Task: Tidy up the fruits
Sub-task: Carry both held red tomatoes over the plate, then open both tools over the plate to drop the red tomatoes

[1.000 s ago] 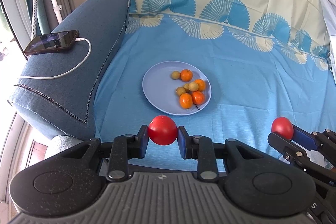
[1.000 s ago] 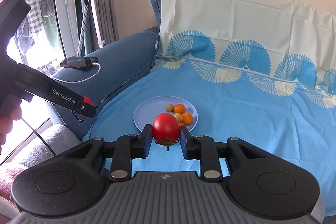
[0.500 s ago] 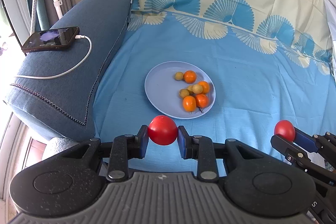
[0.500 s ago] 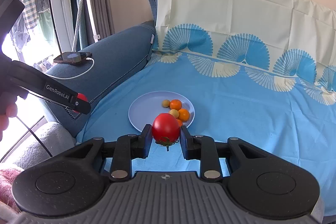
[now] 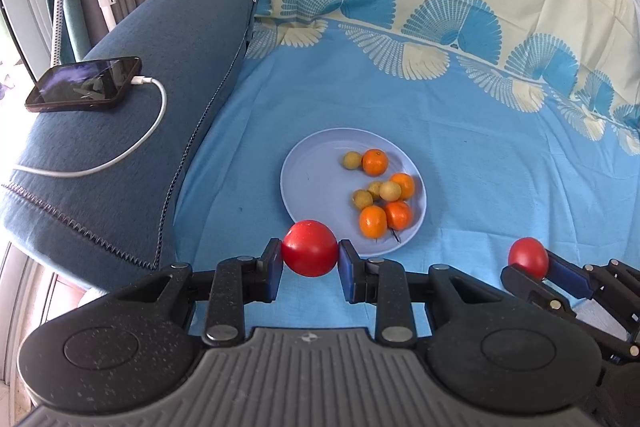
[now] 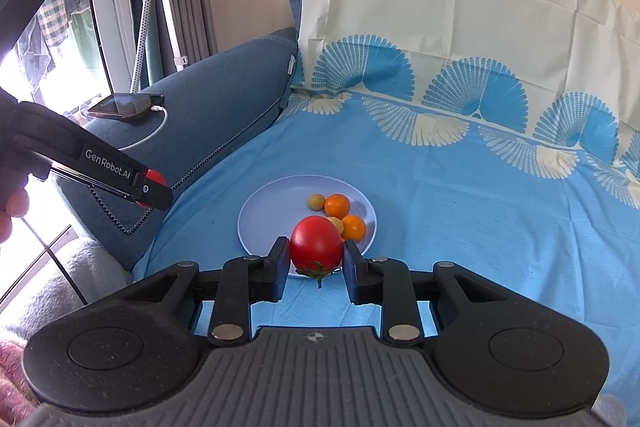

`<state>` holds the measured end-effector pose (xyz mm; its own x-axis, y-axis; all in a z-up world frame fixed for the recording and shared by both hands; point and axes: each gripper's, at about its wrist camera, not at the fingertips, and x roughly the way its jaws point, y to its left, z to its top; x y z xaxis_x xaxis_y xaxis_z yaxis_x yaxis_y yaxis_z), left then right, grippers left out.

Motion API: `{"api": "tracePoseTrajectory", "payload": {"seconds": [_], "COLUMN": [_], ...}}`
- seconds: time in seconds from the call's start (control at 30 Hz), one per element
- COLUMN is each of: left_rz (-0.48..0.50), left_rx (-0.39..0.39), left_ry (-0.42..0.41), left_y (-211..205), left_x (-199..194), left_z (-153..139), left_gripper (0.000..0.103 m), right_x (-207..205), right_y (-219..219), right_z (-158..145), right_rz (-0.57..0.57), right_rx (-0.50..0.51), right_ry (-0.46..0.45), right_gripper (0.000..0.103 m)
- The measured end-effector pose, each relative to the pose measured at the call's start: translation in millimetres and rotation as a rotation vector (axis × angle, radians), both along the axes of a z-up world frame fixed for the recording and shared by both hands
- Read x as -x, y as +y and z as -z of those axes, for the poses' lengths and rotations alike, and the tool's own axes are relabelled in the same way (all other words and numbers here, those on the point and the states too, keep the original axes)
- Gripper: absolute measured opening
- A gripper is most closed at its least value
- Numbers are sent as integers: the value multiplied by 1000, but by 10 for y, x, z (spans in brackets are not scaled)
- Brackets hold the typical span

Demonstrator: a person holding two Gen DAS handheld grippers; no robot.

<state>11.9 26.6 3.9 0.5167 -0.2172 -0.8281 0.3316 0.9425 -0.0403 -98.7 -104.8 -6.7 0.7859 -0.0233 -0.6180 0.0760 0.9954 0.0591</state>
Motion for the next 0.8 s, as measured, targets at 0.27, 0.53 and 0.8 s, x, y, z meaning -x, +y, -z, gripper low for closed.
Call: {"api": "tracePoseTrajectory", "payload": {"seconds": [0.27, 0.53, 0.8], "left_rz": [6, 34, 47], "left_rx": [-18, -50, -79], "left_ry": [37, 65, 106], "left_y": [-213, -432, -570], "left_x": [-485, -992, -1359], "left_z": [256, 573, 970], "left_gripper": [33, 33, 33], "right_x": [-509, -1055, -1492], "right_y": [-73, -108, -150], "right_z": [230, 521, 838], "right_rz": [-27, -49, -64], "right_rx": [-19, -12, -11], "right_ry": [48, 98, 156], "right_gripper": [29, 29, 29]}}
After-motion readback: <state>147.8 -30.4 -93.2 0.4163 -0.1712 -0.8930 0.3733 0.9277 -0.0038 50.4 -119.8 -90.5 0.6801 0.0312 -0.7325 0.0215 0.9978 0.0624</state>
